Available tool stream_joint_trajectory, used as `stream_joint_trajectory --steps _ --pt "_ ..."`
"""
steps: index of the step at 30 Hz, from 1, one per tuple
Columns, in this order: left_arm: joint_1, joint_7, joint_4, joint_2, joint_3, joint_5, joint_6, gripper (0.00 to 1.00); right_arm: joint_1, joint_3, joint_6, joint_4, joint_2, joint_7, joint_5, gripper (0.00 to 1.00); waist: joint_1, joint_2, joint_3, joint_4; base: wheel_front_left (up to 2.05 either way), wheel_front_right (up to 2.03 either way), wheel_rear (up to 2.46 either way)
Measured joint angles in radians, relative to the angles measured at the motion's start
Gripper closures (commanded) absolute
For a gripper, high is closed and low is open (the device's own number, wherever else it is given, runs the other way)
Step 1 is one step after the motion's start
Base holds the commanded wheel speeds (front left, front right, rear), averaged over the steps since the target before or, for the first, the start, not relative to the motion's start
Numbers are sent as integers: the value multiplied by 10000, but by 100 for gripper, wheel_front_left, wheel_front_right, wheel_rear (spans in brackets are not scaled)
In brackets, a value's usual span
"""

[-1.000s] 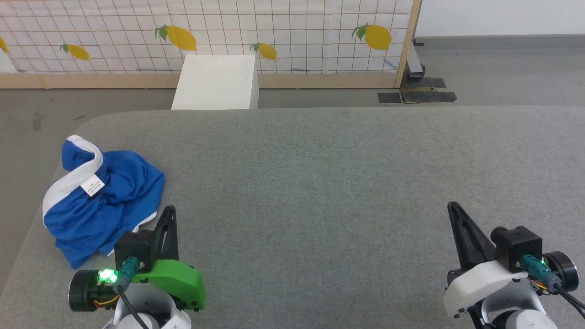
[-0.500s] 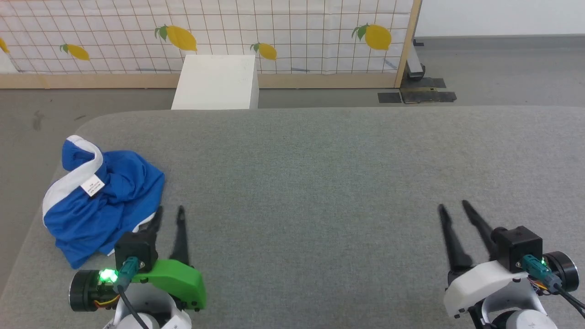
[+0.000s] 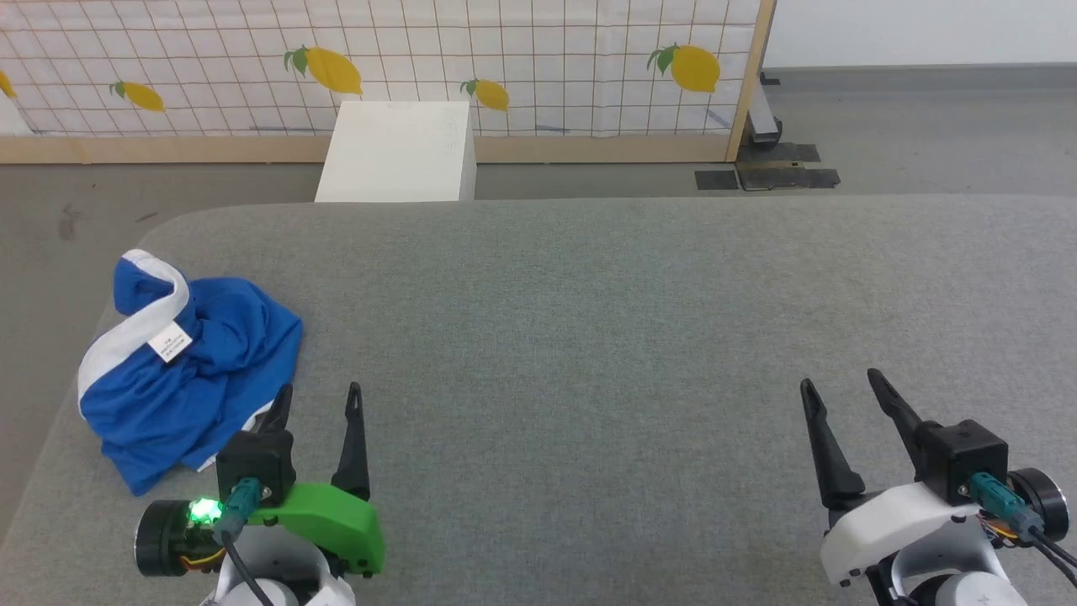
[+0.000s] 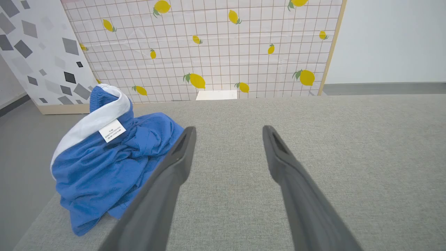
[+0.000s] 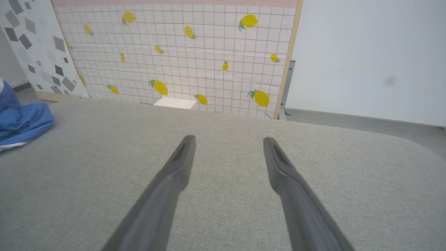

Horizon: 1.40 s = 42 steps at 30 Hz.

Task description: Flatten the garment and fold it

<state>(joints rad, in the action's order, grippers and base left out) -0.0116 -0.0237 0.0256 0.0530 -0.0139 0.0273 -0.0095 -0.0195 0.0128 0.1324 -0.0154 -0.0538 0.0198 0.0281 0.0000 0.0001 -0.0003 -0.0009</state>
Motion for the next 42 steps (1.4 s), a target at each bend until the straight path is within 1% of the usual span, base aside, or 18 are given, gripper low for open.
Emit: stream_joint_trajectory --steps 42 --pt "-9 -849 623 2 -134 186 -311 0 -70 449 -2 -518 0 871 717 0 0 0 -38 -20 0 0 0"
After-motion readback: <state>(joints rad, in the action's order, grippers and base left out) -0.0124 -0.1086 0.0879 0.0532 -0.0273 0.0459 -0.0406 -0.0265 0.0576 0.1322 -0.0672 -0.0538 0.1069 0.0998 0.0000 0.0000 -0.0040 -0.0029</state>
